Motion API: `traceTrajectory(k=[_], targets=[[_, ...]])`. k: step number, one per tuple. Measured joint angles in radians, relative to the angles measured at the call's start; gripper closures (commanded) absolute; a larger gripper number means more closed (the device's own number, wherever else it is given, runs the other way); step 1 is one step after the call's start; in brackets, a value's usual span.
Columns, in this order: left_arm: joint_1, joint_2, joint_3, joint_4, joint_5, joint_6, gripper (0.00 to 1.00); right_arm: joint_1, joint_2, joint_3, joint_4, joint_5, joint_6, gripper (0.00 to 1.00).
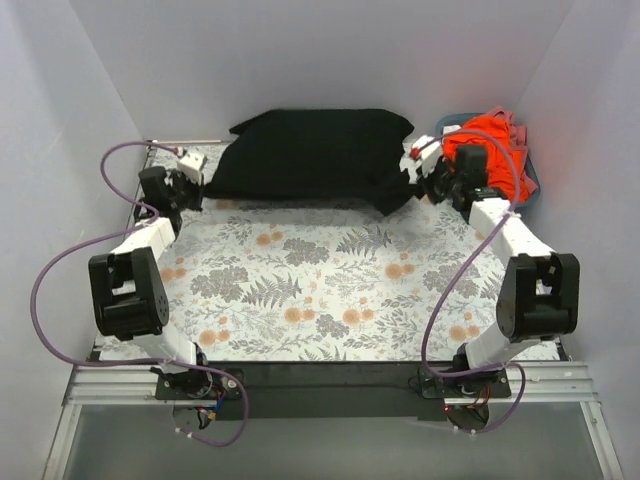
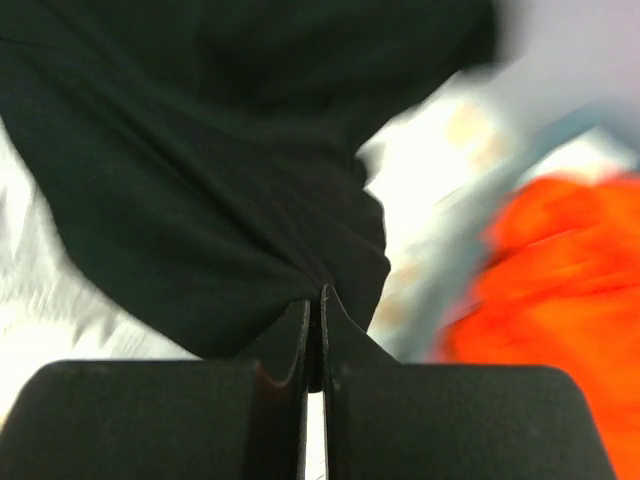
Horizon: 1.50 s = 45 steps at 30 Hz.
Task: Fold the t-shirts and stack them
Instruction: Flatten the tshirt out
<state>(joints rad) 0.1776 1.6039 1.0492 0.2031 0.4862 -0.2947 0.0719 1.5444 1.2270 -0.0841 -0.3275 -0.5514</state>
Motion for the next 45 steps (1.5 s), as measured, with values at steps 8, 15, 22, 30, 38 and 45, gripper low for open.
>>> traceTrajectory(k=[8, 15, 22, 30, 38, 45], targets=[[0.006, 0.077, -0.132, -0.110, -0.029, 0.126, 1.00, 0.031, 0.079, -0.109, -0.145, 0.070, -0.146, 0.99], [0.054, -0.021, -0.052, -0.406, 0.068, 0.323, 1.00, 0.031, 0.027, -0.002, -0.370, 0.055, -0.297, 0.99], [0.082, -0.339, -0.228, -0.674, 0.109, 0.643, 0.94, 0.046, -0.228, -0.151, -0.555, 0.071, -0.448, 0.97], [0.179, -0.248, -0.195, -1.112, 0.096, 0.915, 0.28, 0.096, -0.280, -0.270, -0.830, 0.076, -0.489, 0.02], [0.235, -0.131, 0.181, -1.272, 0.251, 0.769, 0.39, 0.027, -0.140, 0.166, -0.986, -0.045, -0.395, 0.41], [0.021, 0.229, 0.452, -1.044, 0.166, 0.276, 0.48, -0.005, 0.511, 0.882, -0.940, -0.047, -0.103, 0.58]])
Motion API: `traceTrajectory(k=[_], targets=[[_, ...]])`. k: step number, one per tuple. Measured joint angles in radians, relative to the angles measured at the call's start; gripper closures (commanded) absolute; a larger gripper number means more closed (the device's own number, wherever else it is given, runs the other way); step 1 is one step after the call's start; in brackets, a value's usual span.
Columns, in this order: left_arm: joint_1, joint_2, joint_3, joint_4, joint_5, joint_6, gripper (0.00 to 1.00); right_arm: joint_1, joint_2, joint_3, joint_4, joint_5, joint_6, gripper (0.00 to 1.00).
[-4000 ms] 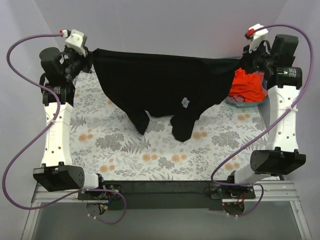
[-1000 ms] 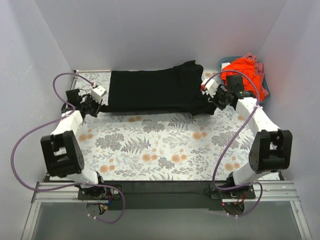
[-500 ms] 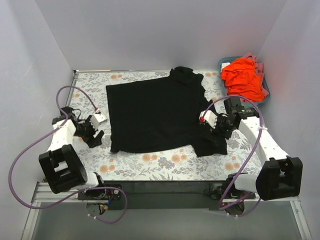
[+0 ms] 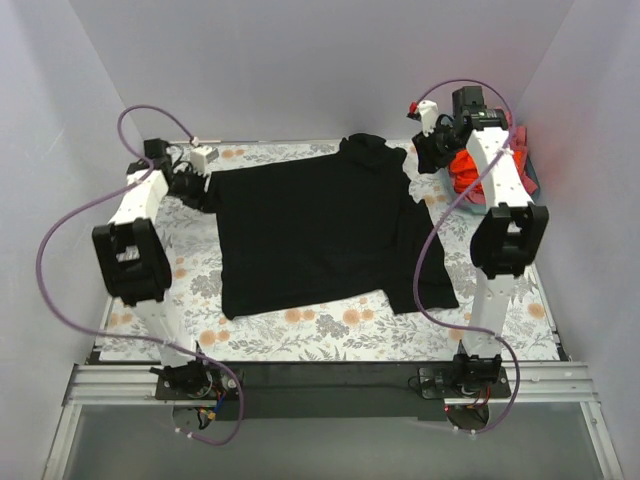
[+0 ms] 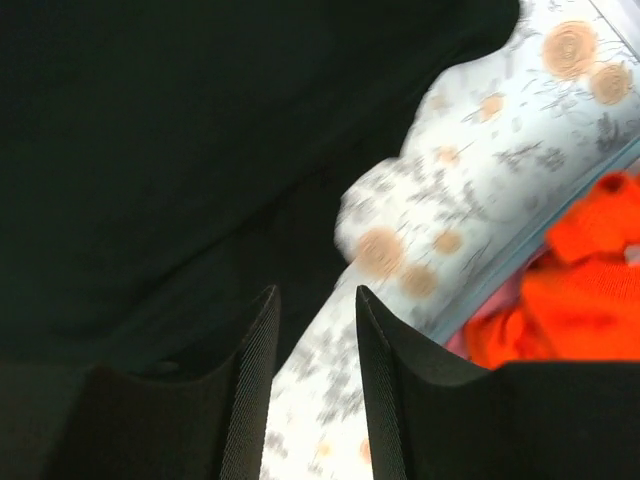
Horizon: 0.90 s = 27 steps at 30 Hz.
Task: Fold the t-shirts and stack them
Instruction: Flatten the tshirt out
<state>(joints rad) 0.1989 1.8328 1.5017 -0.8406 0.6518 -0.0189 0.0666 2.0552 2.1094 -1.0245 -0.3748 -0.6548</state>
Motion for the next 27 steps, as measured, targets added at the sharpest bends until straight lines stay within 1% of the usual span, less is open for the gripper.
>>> traceTrajectory(k=[1, 3, 4, 6, 9, 14, 18, 24, 27], targets=[[-0.023, 0.078, 0.070, 0.016, -0.014, -0.072, 0.48, 0.002, 0.074, 0.069, 0.020, 0.016, 0.030, 0.59], [-0.045, 0.233, 0.210, 0.065, -0.043, -0.209, 0.49, 0.011, 0.179, 0.128, 0.054, 0.055, 0.070, 0.60], [-0.047, 0.298, 0.273, 0.072, -0.054, -0.267, 0.49, 0.016, 0.208, 0.135, 0.058, 0.064, 0.083, 0.65], [-0.043, 0.405, 0.371, 0.095, -0.083, -0.363, 0.49, 0.034, 0.267, 0.138, 0.065, 0.091, 0.112, 0.69], [-0.036, 0.503, 0.458, 0.095, -0.111, -0.457, 0.48, 0.053, 0.319, 0.140, 0.087, 0.130, 0.137, 0.69], [-0.028, 0.541, 0.470, 0.101, -0.155, -0.544, 0.48, 0.071, 0.359, 0.139, 0.148, 0.175, 0.153, 0.69], [-0.039, 0.541, 0.470, 0.114, -0.176, -0.561, 0.48, 0.066, 0.360, 0.127, 0.193, 0.193, 0.157, 0.73], [-0.058, 0.541, 0.470, 0.131, -0.183, -0.581, 0.47, 0.050, 0.360, 0.060, 0.243, 0.196, 0.159, 0.73], [-0.065, 0.559, 0.499, 0.133, -0.189, -0.587, 0.47, 0.045, 0.360, 0.029, 0.245, 0.196, 0.157, 0.73]])
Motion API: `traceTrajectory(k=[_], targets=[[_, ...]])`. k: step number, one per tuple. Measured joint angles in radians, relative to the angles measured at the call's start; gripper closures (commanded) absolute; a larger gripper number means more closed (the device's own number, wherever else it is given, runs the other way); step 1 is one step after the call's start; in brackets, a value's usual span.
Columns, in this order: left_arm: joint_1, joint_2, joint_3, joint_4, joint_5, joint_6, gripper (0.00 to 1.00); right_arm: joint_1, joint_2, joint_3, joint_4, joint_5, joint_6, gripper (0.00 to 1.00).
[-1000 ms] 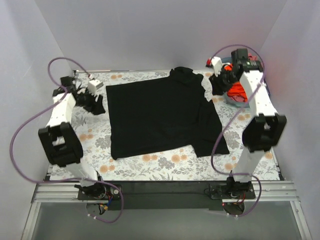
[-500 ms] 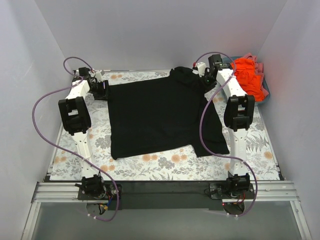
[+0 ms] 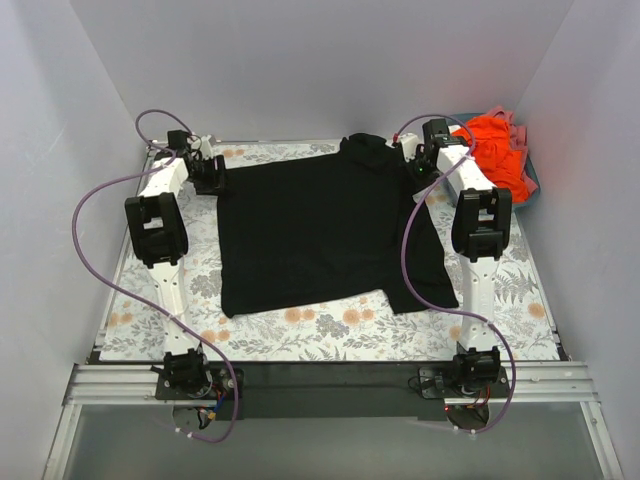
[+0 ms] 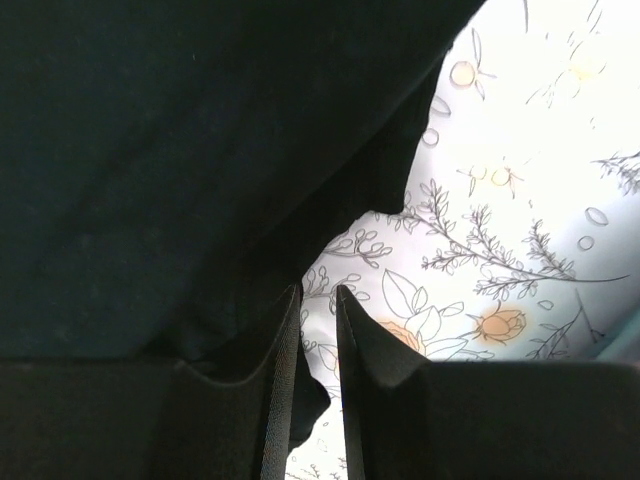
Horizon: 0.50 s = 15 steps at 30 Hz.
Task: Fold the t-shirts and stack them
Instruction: Flatten the tshirt out
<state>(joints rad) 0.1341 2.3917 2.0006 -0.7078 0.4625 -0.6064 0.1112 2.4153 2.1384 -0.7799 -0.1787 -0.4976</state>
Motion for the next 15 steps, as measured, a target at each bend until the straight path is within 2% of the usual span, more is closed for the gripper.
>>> traceTrajectory(k=[15], targets=[[-0.006, 0.040, 0.096, 0.007, -0.027, -0.025, 0.47, -0.006, -0.025, -0.042, 0.020, -0.058, 0.000, 0.73]])
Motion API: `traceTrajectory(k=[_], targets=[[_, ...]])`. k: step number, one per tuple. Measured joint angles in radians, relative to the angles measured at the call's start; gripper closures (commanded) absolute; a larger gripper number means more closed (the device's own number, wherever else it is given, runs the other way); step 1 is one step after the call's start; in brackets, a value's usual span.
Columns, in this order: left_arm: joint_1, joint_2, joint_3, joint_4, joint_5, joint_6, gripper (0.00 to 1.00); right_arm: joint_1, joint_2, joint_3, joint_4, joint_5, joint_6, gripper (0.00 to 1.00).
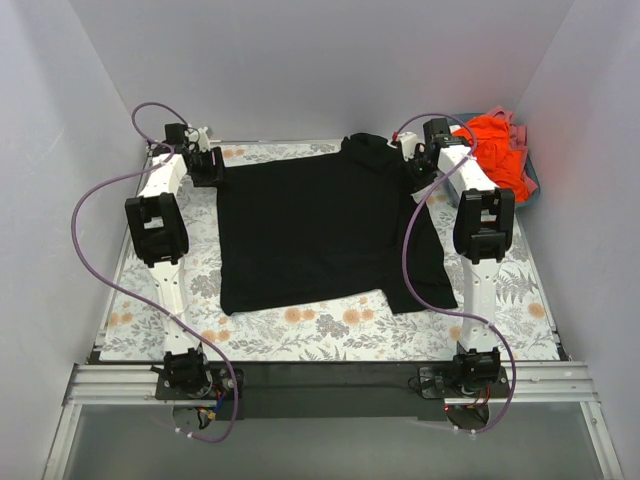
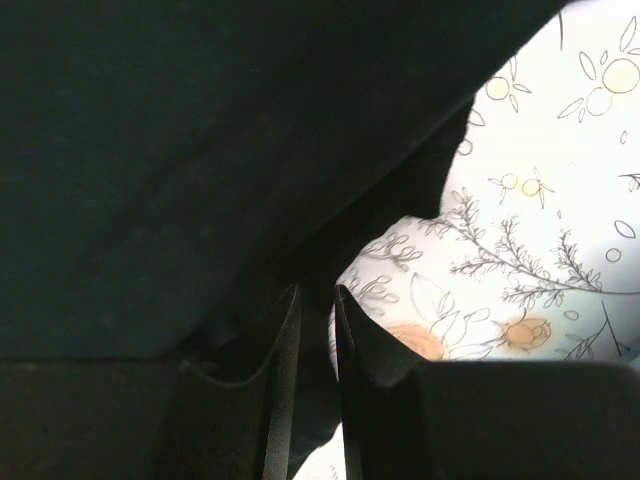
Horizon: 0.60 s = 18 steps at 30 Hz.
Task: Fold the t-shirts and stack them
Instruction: Flatten the tshirt out
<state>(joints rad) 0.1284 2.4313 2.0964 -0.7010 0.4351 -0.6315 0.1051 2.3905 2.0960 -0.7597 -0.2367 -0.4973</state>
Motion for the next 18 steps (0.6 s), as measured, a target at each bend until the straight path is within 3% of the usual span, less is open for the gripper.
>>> traceTrajectory(k=[7, 18], targets=[[-0.002, 0.000, 0.052, 0.002, -0.005, 0.003, 0.46, 0.000, -0.064, -0.032, 0.006, -0.041, 0.001, 0.74], [-0.034, 0.003, 0.056, 0.006, -0.005, 0.002, 0.45, 0.000, -0.006, -0.032, 0.007, -0.042, 0.005, 0.74]])
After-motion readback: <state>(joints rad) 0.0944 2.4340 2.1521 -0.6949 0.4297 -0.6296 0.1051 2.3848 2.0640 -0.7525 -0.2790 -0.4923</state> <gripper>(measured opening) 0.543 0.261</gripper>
